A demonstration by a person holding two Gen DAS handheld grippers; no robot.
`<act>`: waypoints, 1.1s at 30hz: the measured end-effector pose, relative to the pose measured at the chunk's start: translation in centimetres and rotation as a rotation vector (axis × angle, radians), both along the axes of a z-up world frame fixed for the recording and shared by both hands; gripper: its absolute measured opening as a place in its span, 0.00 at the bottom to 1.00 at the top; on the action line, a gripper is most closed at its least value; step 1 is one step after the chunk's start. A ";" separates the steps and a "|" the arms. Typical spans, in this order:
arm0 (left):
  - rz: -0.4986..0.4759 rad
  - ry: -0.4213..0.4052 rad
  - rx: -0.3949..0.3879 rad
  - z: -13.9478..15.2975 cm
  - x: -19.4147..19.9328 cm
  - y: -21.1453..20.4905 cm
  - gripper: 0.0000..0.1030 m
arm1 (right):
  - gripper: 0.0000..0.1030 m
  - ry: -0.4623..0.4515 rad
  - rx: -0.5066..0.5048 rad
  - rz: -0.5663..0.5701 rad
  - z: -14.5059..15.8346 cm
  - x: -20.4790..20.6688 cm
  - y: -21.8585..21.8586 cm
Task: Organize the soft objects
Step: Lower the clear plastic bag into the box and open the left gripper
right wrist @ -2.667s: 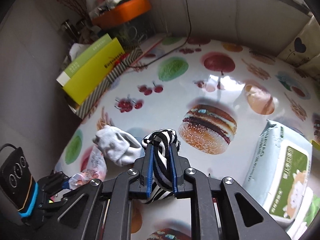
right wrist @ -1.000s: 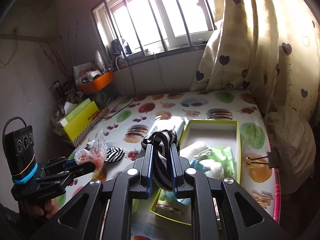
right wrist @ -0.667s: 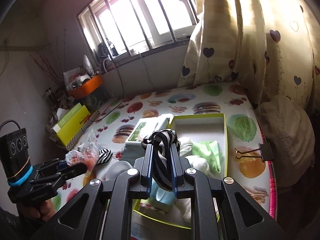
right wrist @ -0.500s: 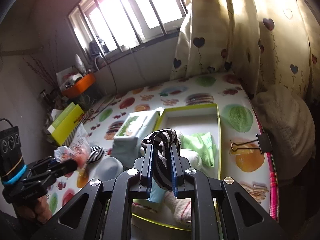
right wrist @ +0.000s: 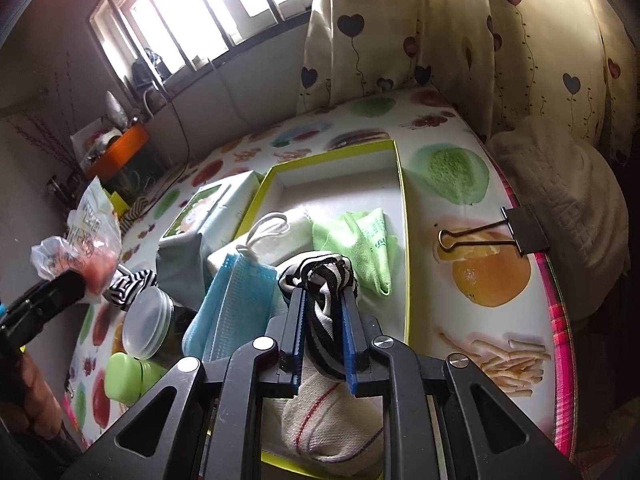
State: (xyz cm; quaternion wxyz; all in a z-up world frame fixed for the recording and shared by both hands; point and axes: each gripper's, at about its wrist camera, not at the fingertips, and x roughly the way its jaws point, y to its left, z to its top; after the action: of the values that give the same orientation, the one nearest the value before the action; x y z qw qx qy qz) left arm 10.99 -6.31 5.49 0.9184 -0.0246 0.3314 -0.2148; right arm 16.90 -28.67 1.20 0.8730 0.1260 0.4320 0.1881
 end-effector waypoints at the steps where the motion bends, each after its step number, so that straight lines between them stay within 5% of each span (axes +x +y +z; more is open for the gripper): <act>1: -0.002 0.001 0.002 0.0 0.2 -0.1 0.25 | 0.28 0.005 -0.002 0.001 0.0 0.0 0.0; 3: -0.009 0.005 0.006 -0.1 0.8 -0.5 0.25 | 0.48 0.003 -0.015 -0.008 0.1 -0.1 0.0; 4: -0.012 0.008 0.007 -0.1 1.1 -0.7 0.25 | 0.48 -0.006 -0.020 -0.011 0.3 -0.3 -0.1; 28: -0.073 0.118 0.093 -3.9 10.0 -6.5 0.26 | 0.49 -0.062 0.018 -0.012 1.7 -0.7 -1.3; 33: -0.099 0.147 0.073 -4.4 10.4 -6.8 0.36 | 0.49 -0.060 0.016 -0.018 1.6 -0.5 -1.5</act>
State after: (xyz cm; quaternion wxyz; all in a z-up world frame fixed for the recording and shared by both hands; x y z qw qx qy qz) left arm 21.35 -13.13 1.05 0.8801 0.0095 0.4064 -0.2454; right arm 16.39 -30.14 2.84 0.8861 0.1311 0.4031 0.1874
